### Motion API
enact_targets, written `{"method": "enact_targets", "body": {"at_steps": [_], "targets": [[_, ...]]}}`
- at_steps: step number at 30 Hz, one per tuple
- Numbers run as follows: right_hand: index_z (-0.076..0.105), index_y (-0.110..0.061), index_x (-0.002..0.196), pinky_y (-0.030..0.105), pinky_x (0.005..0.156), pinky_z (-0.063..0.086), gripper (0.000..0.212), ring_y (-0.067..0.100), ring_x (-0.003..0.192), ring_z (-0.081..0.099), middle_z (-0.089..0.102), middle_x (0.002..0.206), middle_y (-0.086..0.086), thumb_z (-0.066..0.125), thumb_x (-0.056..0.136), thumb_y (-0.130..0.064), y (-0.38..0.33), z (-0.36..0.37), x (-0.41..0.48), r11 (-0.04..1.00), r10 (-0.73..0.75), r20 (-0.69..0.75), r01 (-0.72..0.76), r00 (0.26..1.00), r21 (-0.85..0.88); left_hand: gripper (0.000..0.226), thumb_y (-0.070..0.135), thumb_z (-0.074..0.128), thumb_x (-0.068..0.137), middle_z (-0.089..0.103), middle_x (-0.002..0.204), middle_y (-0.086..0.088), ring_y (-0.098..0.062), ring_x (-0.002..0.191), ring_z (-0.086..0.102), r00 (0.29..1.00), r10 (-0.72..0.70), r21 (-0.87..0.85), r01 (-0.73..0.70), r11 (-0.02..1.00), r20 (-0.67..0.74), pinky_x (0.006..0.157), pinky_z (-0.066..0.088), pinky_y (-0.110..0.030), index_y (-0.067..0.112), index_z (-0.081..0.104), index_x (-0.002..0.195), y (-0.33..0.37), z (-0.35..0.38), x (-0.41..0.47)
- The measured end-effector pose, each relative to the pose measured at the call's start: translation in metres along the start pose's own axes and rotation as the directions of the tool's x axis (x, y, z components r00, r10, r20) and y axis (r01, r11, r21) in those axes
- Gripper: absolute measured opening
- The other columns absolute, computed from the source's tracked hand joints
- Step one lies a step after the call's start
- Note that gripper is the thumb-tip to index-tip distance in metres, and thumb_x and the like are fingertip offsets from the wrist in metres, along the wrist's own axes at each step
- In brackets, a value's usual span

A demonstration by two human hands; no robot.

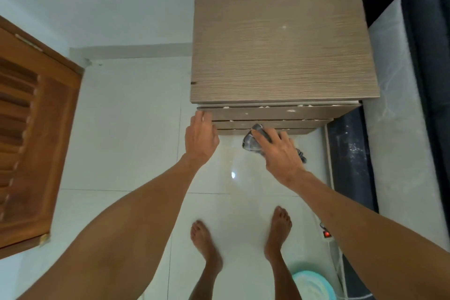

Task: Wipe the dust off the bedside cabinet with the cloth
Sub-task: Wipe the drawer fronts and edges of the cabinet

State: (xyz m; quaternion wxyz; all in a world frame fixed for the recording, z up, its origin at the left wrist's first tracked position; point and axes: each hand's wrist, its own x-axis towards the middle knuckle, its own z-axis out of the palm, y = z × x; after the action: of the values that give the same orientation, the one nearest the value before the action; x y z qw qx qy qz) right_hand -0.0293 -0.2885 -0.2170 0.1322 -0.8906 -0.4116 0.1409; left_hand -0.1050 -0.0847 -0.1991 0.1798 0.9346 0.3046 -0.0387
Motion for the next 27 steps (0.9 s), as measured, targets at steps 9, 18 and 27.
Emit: {"method": "enact_targets", "body": {"at_steps": [9,18,27], "targets": [[0.048,-0.015,0.138,0.048,0.085,0.048,0.066,0.036,0.095,0.051,0.051,0.13,0.014,0.069,0.078,0.003,-0.064,0.03,0.034,0.981,0.168,-0.194,-0.145,0.967,0.128,0.059,0.001,0.066,0.078,0.051,0.134,-0.016,-0.033,0.122,0.049,0.974,0.21,0.052,-0.216,0.975,0.089,0.092,0.05,-0.045,0.004,0.048,0.135,-0.041,0.003,0.031],[0.05,-0.014,0.137,0.048,0.085,0.048,0.062,0.038,0.099,0.051,0.049,0.133,0.016,0.069,0.079,-0.001,-0.084,0.017,0.065,0.963,0.255,-0.237,-0.224,0.938,0.149,0.048,0.002,0.065,0.082,0.053,0.128,-0.013,-0.03,0.114,0.054,0.959,0.235,-0.003,-0.238,0.971,0.156,0.089,0.051,-0.039,0.005,0.053,0.128,-0.048,-0.006,0.018],[0.045,-0.015,0.138,0.05,0.085,0.048,0.06,0.035,0.1,0.048,0.043,0.138,0.013,0.065,0.083,-0.003,-0.102,0.044,0.082,0.974,0.214,-0.109,-0.204,0.971,0.094,0.034,-0.001,0.057,0.086,0.055,0.12,-0.015,-0.034,0.11,0.053,0.981,0.147,-0.029,-0.144,0.989,0.13,0.085,0.049,-0.044,0.004,0.058,0.119,-0.044,-0.002,0.008]]}}
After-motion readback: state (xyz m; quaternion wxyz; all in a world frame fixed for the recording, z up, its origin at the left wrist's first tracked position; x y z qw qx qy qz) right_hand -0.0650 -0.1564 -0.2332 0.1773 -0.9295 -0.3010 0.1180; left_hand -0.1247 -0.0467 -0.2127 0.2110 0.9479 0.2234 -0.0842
